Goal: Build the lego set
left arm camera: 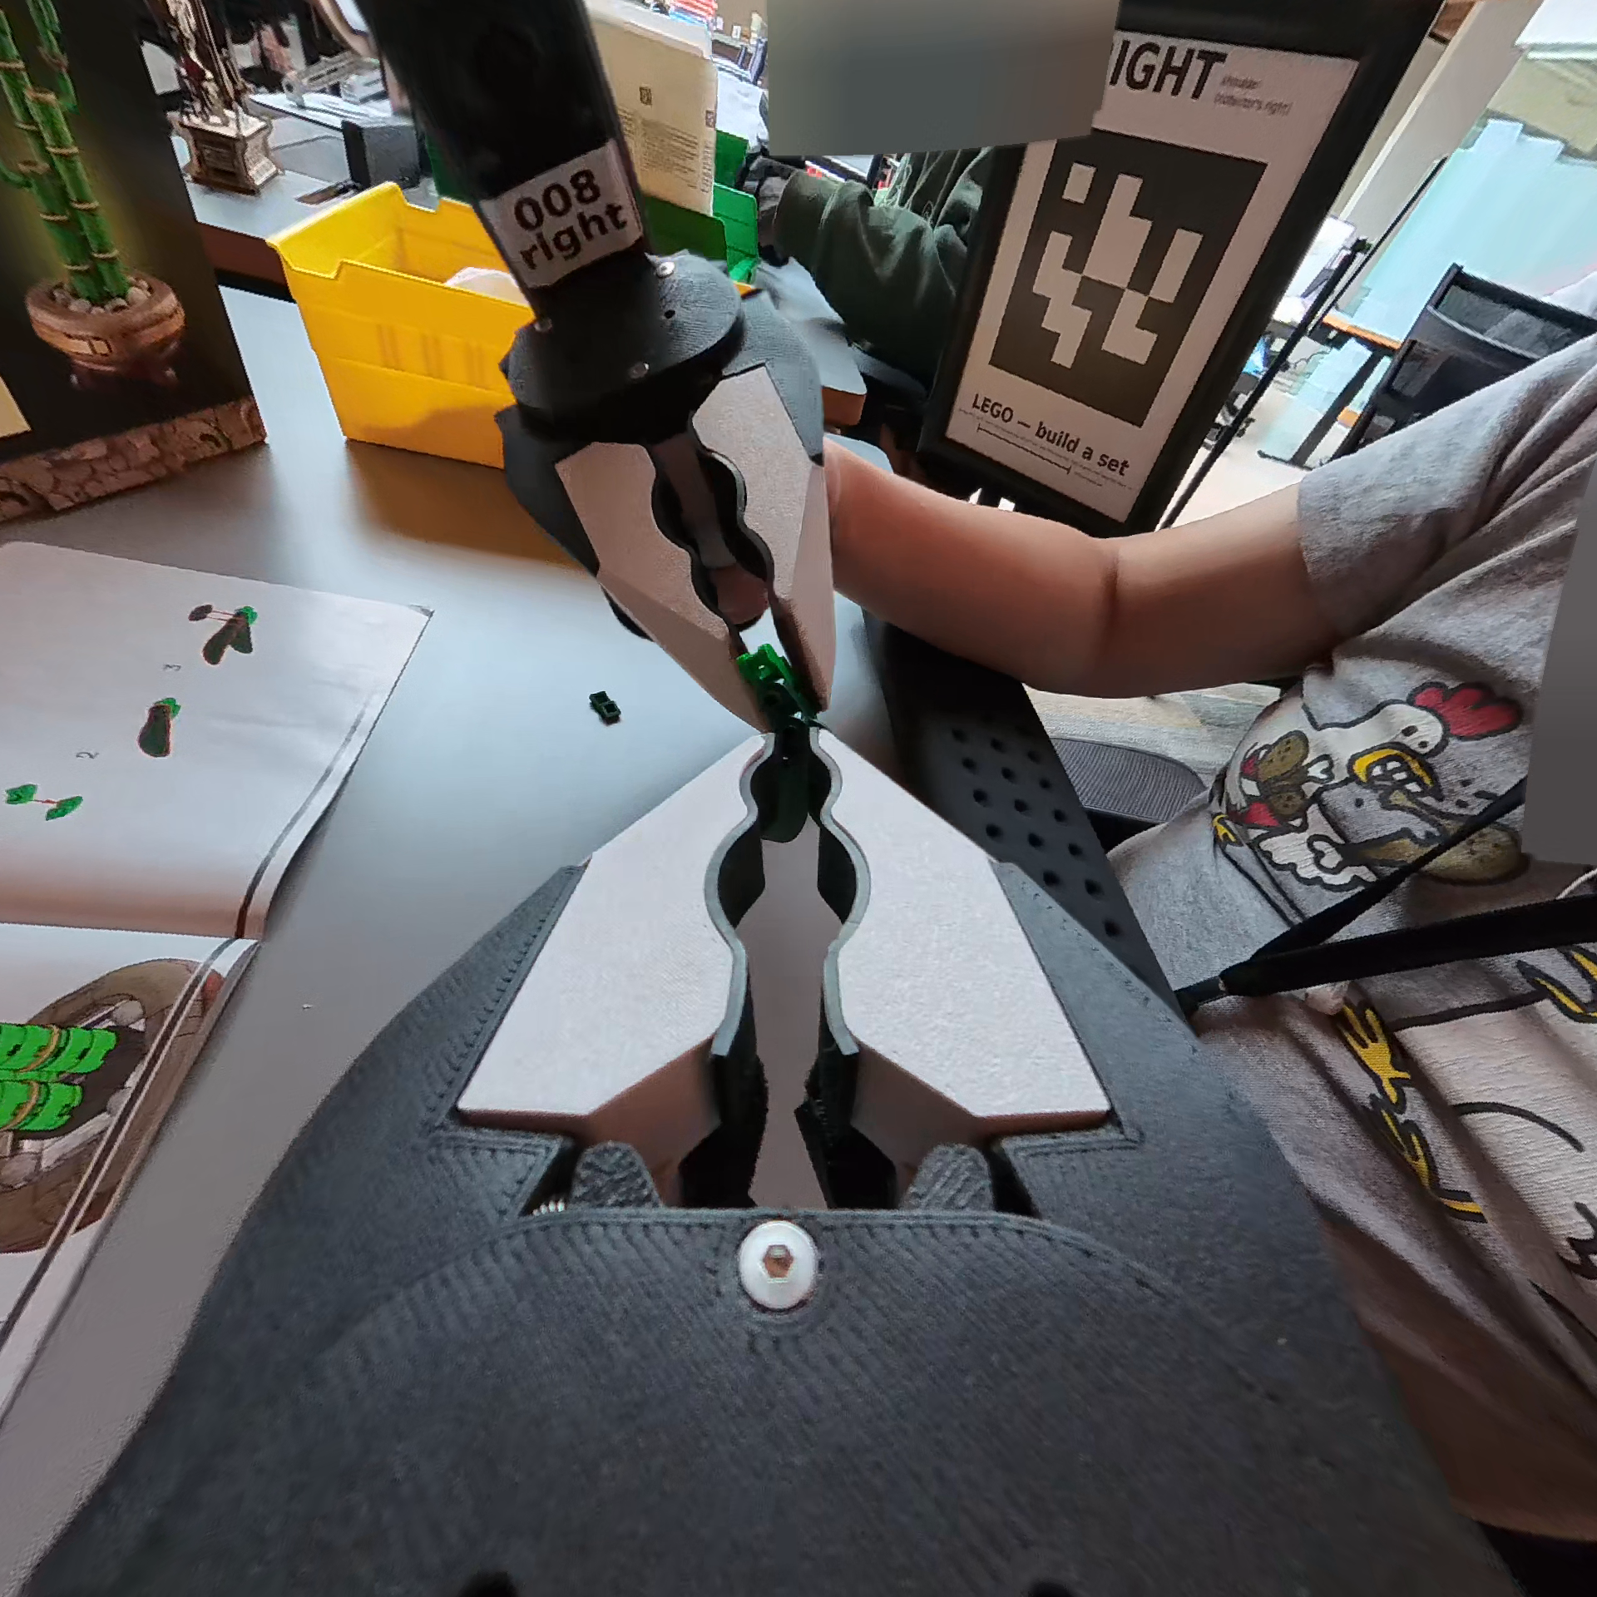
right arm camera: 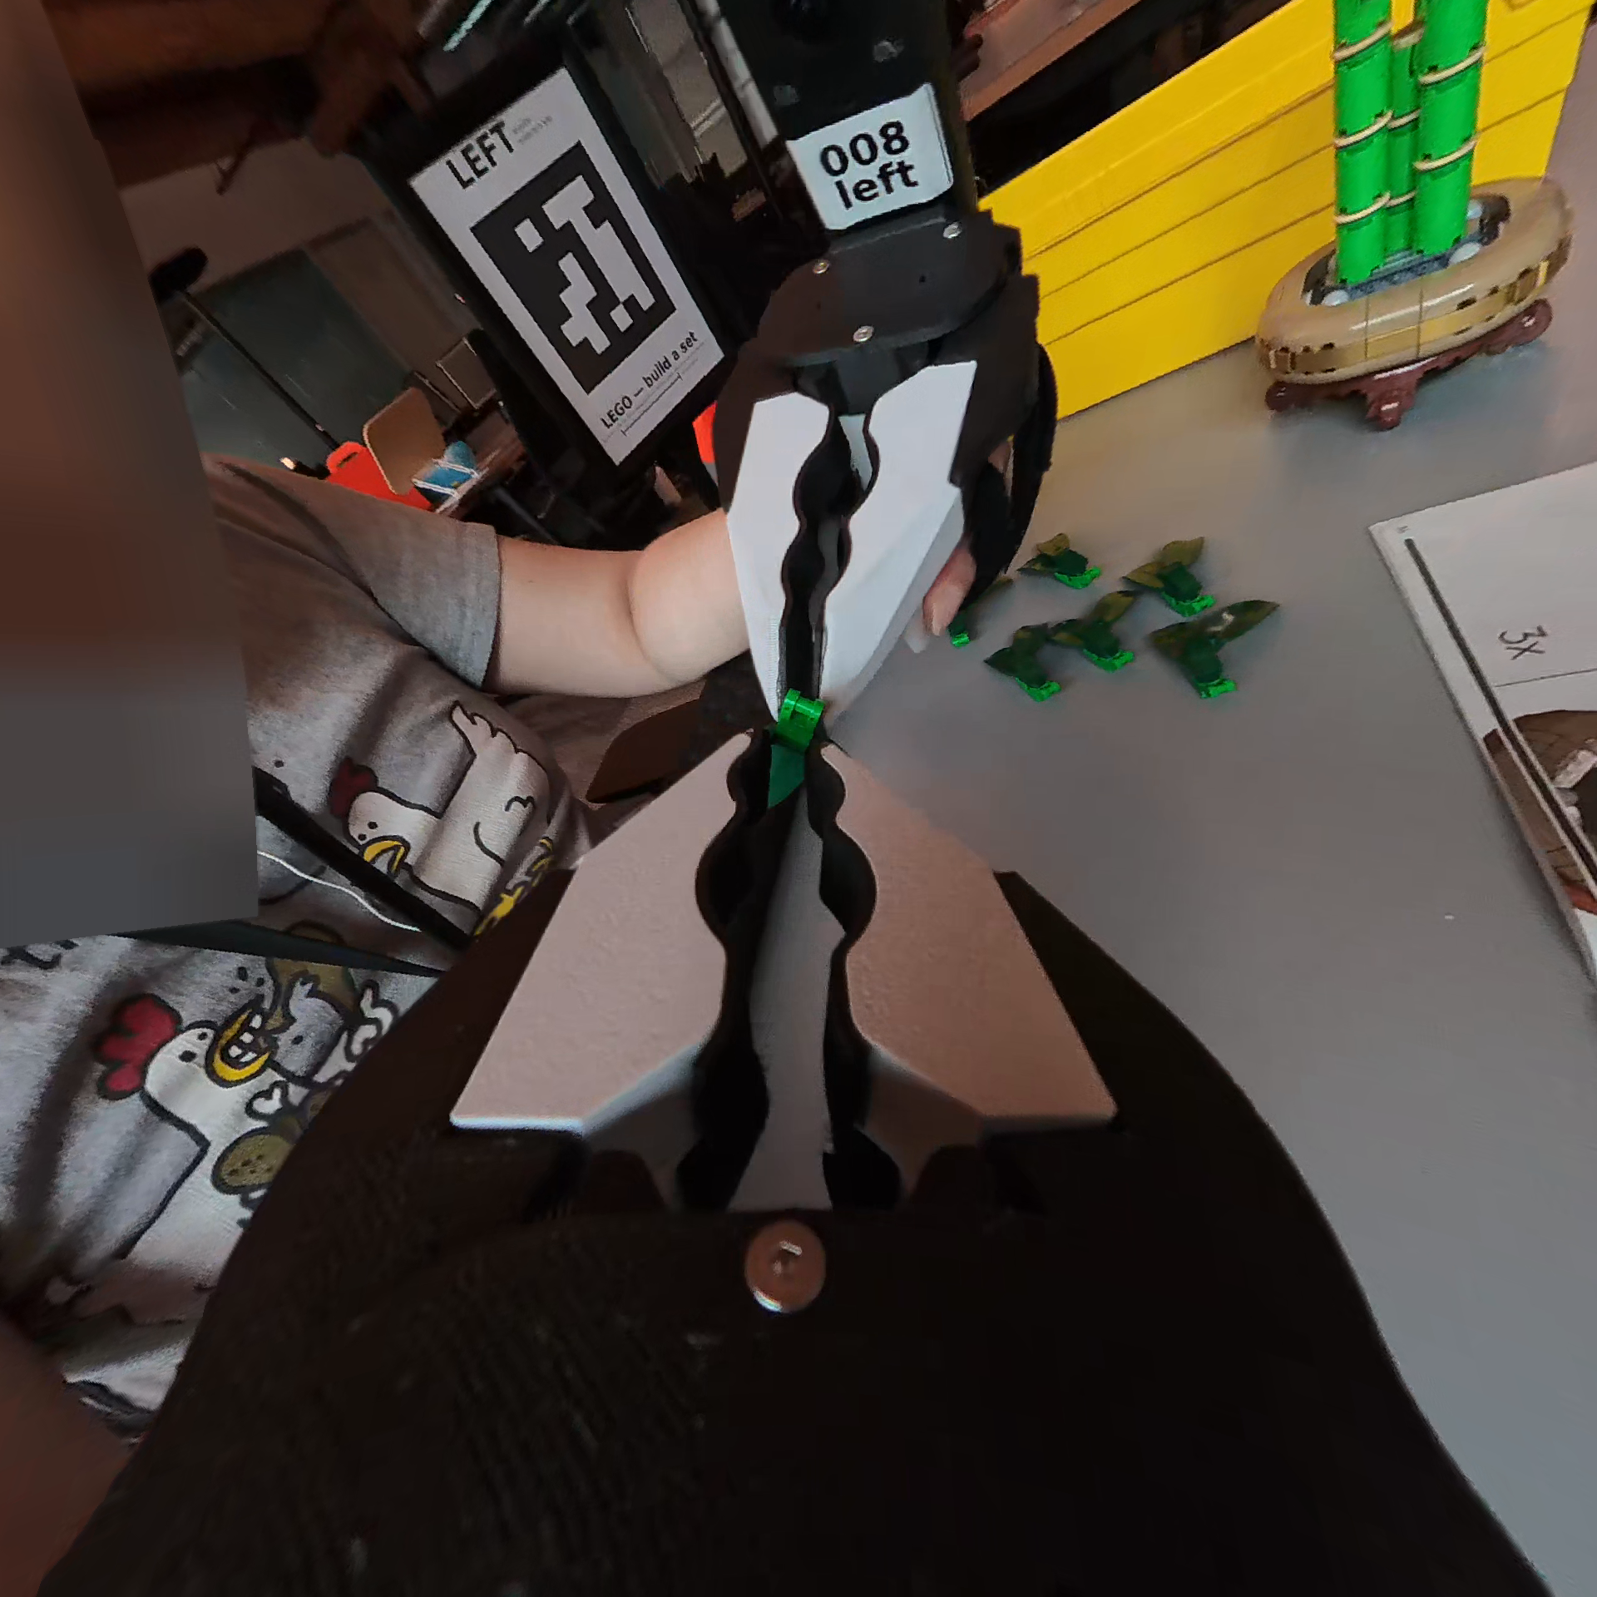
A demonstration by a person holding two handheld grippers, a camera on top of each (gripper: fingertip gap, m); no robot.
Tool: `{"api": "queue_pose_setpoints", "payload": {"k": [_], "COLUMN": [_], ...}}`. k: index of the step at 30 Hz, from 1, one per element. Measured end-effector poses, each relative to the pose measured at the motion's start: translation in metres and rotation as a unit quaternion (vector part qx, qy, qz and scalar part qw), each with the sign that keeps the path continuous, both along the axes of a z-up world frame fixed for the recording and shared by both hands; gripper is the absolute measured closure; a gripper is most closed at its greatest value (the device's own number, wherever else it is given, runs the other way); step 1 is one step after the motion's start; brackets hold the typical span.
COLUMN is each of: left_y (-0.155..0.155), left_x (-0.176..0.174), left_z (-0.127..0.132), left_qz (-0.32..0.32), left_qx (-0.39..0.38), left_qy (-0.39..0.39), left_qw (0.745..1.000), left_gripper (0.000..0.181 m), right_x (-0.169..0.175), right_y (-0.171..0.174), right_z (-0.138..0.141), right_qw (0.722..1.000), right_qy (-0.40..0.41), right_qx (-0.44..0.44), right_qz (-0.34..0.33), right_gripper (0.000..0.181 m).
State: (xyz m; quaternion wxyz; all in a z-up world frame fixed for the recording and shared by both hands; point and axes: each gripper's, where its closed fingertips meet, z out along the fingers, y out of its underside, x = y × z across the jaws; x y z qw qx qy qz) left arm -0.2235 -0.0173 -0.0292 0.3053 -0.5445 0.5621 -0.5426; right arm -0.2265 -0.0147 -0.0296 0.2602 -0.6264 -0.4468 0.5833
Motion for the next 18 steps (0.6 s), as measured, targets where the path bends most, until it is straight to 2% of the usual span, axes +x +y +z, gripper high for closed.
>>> {"api": "queue_pose_setpoints", "payload": {"k": [8, 10, 12, 13, 16, 18], "left_y": [0.003, 0.0, -0.001, -0.002, -0.009, -0.024], "left_x": [0.001, 0.0, -0.004, -0.006, -0.008, -0.006], "left_z": [-0.001, 0.013, 0.033, 0.039, 0.045, 0.05], "left_qz": [-0.002, -0.012, -0.03, -0.041, -0.08, -0.131], "left_qx": [-0.046, -0.076, -0.134, -0.16, -0.208, -0.248], "left_qy": [-0.001, -0.041, -0.086, -0.101, -0.123, -0.136], "left_qw": [0.999, 0.996, 0.987, 0.981, 0.967, 0.95], "left_gripper": [0.178, 0.171, 0.142, 0.137, 0.133, 0.135], "right_x": [0.001, 0.002, 0.004, 0.004, 0.004, 0.004], "right_y": [0.001, 0.002, -0.005, -0.01, -0.03, -0.042], "right_z": [-0.003, 0.008, 0.028, 0.036, 0.056, 0.066], "right_qw": [0.999, 0.999, 0.995, 0.992, 0.976, 0.961], "right_qy": [-0.007, 0.024, 0.08, 0.103, 0.163, 0.207], "right_qx": [0.033, 0.038, 0.062, 0.077, 0.136, 0.174], "right_qz": [-0.008, -0.01, 0.001, 0.007, 0.035, 0.052], "right_gripper": [0.175, 0.175, 0.175, 0.175, 0.175, 0.175]}}
